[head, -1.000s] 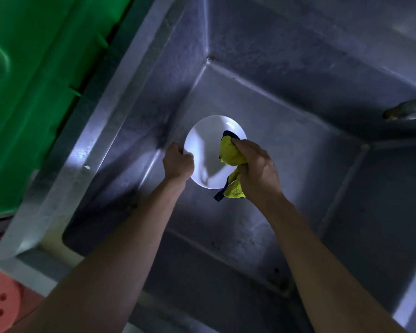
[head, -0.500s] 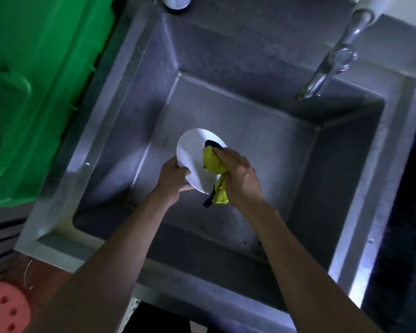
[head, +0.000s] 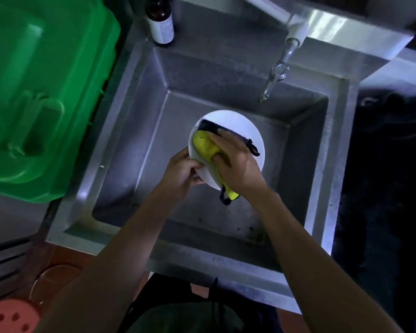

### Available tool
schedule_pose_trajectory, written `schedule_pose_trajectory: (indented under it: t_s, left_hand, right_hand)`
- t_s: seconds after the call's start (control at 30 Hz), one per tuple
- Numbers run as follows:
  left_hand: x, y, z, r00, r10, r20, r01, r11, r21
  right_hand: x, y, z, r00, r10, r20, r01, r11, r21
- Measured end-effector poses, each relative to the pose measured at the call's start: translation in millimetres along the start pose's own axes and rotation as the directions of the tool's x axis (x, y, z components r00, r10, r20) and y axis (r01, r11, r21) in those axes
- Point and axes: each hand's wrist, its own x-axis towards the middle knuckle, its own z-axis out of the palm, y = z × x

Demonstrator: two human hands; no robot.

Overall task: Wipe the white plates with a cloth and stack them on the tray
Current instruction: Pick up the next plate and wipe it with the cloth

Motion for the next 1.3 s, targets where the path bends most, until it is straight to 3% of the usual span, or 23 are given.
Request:
schedule_pose_trajectory:
  t_s: [0.1, 0.27, 0.43, 0.67, 0.87, 1.3]
  left_hand:
    - [-9.1, 9.5, -0.3, 0.999, 0.023, 0.032, -0.021, 0.999, -0.035]
    - [-19.6, 22.5, 3.7, 0.994, 0.066, 0.083, -0.062, 0.997, -0.055]
    - [-25.4, 34.4, 4.2, 0.991, 0.083, 0.108, -0.078, 0.996, -0.048]
    - [-34.2, 46.6, -8.7, 0.986, 0.05, 0.158, -0.07, 0.99, 0.125]
    - [-43.3, 46.0, -15.1, 0.988, 0.006, 0.156, -0.033, 0.985, 0.168]
    - [-55.7, 46.3, -16.9, 0.995, 0.09, 0.04, -0.091, 0.996, 0.021]
  right_hand:
    - [-7.5, 3.3, -5.6, 0.994, -0.104, -0.017, 0.102, 0.99, -0.093]
    - [-23.4, 3.1, -11.2, 0.99, -0.116, -0.085, 0.097, 0.975, -0.199]
    - [-44.9, -6.4, -3.8, 0.979, -0.196, -0.052, 0.168, 0.926, -0.337]
    - [-29.2, -28.9, 3.1, 0.99, -0.141, -0.022, 0.125, 0.932, -0.341]
    - [-3.6, -48.2, 5.1, 0.982, -0.177, -0.067, 0.138, 0.911, -0.389]
    - [22.3, -31.5, -11.3, 0.969, 0.012, -0.245, -0.103, 0.927, -0.362]
